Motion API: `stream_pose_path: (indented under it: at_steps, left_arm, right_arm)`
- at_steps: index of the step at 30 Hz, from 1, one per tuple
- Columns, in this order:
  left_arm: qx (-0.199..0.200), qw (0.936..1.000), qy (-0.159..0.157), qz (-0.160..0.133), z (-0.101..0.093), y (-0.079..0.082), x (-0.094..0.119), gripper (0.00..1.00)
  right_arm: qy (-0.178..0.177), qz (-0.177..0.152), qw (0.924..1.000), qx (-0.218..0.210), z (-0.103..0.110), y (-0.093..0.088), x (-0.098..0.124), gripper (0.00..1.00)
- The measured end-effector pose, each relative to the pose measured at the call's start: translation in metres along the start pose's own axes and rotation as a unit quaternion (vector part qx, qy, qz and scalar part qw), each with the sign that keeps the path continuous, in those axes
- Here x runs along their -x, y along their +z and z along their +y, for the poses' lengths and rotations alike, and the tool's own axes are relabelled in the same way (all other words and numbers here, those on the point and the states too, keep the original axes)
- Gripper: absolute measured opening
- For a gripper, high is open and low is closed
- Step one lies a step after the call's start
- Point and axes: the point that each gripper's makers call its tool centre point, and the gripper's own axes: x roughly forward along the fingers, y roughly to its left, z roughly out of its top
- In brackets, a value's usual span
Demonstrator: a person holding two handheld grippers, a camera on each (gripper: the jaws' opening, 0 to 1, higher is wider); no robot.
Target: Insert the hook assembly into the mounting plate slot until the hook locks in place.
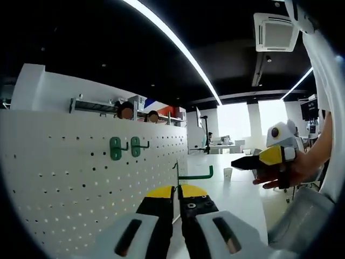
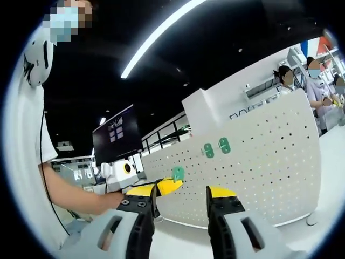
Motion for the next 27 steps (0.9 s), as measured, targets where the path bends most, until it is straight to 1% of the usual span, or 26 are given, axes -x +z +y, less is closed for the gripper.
stream_pose_path:
  at_steps: [8,14,16,22,27]
  left_arm:
    - [-0.005,1.0,0.008,-0.003,-0.003,0.003,-0.001,0.03]
    - [-0.013,0.9998,0.012,-0.005,-0.006,0.007,-0.003,0.03]
    - [-0.014,0.9998,0.014,-0.006,-0.007,0.008,-0.004,0.03]
    - [-0.02,0.9997,0.014,-0.006,-0.012,0.009,-0.005,0.03]
    - [-0.019,0.9997,0.012,-0.008,-0.014,0.011,-0.006,0.03]
  right_arm:
    - [0.007,0.004,0.9999,0.01,0.007,-0.001,-0.014,0.3]
    - [-0.006,0.002,0.9999,0.015,0.004,-0.001,-0.021,0.28]
    - [-0.004,-0.004,0.9999,0.011,0.005,0.001,-0.023,0.26]
    - [-0.005,-0.003,0.9999,0.013,0.005,-0.001,-0.031,0.24]
    - [-0.004,-0.004,0.9999,0.011,0.007,-0.001,-0.039,0.23]
